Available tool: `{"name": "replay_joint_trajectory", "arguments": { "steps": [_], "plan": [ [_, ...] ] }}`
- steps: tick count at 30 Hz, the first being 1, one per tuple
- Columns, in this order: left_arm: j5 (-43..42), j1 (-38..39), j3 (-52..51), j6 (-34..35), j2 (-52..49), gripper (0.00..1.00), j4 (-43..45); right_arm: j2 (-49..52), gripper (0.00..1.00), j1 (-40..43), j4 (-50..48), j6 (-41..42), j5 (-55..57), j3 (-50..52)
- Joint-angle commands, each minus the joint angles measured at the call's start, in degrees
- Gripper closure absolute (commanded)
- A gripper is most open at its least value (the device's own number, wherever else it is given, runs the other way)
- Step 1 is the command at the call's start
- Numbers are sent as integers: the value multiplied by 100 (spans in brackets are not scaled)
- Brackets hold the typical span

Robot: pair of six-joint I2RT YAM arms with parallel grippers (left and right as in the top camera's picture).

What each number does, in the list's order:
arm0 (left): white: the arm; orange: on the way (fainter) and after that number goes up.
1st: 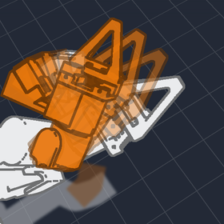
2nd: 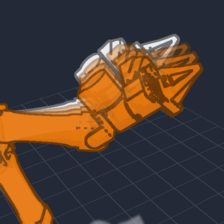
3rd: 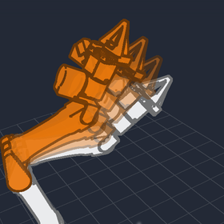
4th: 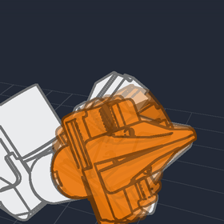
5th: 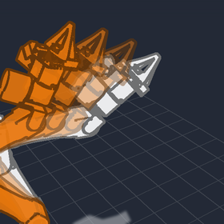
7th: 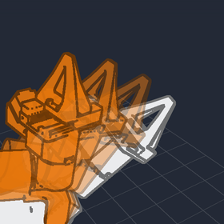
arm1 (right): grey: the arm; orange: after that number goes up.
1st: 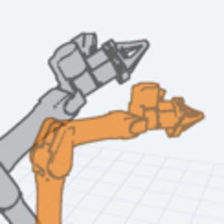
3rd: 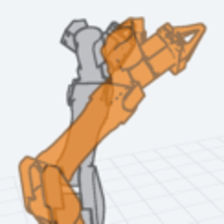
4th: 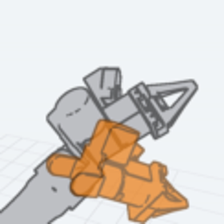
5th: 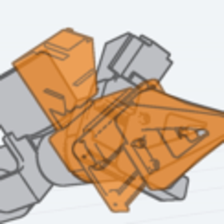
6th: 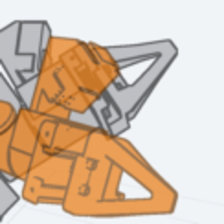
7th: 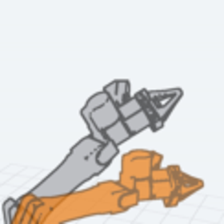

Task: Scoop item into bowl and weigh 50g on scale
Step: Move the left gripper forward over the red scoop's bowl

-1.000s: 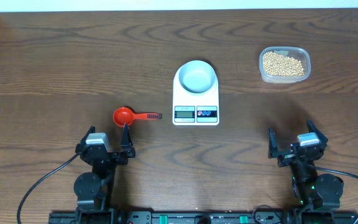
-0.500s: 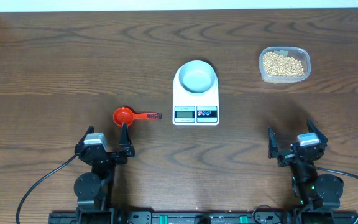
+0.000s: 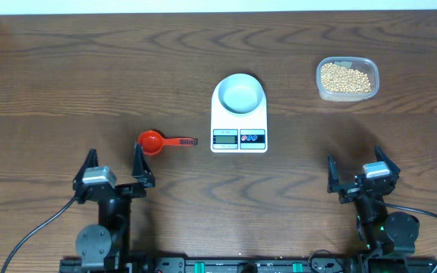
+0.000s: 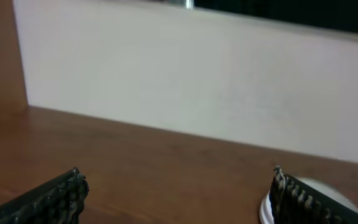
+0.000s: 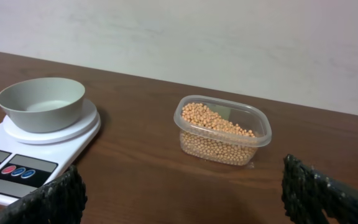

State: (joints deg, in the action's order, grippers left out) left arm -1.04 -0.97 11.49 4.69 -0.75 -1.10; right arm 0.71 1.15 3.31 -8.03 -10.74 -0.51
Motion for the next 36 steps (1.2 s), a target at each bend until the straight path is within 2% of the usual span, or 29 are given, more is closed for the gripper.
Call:
{"name": "replay_joint_trajectory", "arguments": {
  "steps": [1,7,9,17,20,22,25,33,36],
  "plan": [
    [223,11,470,33,-195,4,-20,-22,1,-28,15,-63,-33,17],
    [483,7,1414,0,-1134,4,-402,-22,1,-28,15,-63,-31,17],
    [481,2,2234,2,-2074,4,-857,-22,1,-28,15,-63,-31,17],
    [476,2,3829,109,-3694,4,-2267,-22,1,-28,15,-63,-31,17],
    [479,2,4391,503,-4207,4,-2977,-22,1,-28,13,-63,-33,17],
    [476,2,4710,1051,-4559,4,-3471,-22,1,-28,15,-63,-33,17],
    [426,2,4898,1488,-4920,4,-3877,-22,1,-28,13,-63,-31,17],
    [-597,2,4896,1495,-5571,4,-4120,-22,1,-28,15,-63,-33,17],
    [-671,2,4896,1493,-5764,4,-4249,-22,1,-28,15,-61,-33,17]
  ]
}}
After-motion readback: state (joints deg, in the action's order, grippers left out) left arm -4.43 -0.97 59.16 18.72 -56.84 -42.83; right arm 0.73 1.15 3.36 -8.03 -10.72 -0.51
